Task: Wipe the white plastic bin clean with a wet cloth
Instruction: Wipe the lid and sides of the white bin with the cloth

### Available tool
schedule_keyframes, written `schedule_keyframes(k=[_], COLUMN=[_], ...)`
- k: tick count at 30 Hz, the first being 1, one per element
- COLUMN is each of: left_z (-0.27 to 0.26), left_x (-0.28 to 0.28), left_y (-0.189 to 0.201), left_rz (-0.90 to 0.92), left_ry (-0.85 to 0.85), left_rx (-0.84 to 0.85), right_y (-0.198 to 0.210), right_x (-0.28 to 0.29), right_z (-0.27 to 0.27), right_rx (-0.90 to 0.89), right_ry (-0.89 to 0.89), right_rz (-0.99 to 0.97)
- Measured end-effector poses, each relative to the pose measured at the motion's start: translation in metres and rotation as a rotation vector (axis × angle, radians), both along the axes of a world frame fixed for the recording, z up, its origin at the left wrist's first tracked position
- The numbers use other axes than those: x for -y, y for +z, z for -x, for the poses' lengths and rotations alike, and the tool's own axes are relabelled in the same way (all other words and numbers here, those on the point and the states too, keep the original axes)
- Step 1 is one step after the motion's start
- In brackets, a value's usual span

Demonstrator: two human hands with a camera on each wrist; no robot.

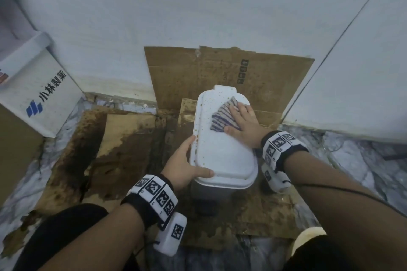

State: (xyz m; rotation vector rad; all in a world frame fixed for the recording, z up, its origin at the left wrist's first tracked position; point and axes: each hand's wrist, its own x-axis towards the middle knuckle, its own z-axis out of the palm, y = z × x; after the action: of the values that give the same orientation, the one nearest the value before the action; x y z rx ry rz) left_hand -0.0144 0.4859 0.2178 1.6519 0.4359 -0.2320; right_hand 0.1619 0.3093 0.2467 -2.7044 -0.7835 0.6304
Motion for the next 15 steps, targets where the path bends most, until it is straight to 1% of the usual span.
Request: schedule_keyframes(k=[9, 12, 15], left_z=[-0.001, -0.001, -0.001], left_x=[-0.002, -0.003, -0.003], left_y=[-0.006, -0.006, -0.006], left_rz=[0.007, 0.02, 0.044], left_ry=[0.016, 0.018, 0.022], left_rx=[0.008, 0.019, 0.021], right_y=[0.007, 0.009, 0.013], right_x=[-0.026, -0.036, -0.047], right_z=[-0.054, -0.063, -0.069], right_rx=[0.001, 0.037, 0.079], right_ry=[-0.043, -0.023, 0.039], right_rz=[0.082, 0.124, 0.173])
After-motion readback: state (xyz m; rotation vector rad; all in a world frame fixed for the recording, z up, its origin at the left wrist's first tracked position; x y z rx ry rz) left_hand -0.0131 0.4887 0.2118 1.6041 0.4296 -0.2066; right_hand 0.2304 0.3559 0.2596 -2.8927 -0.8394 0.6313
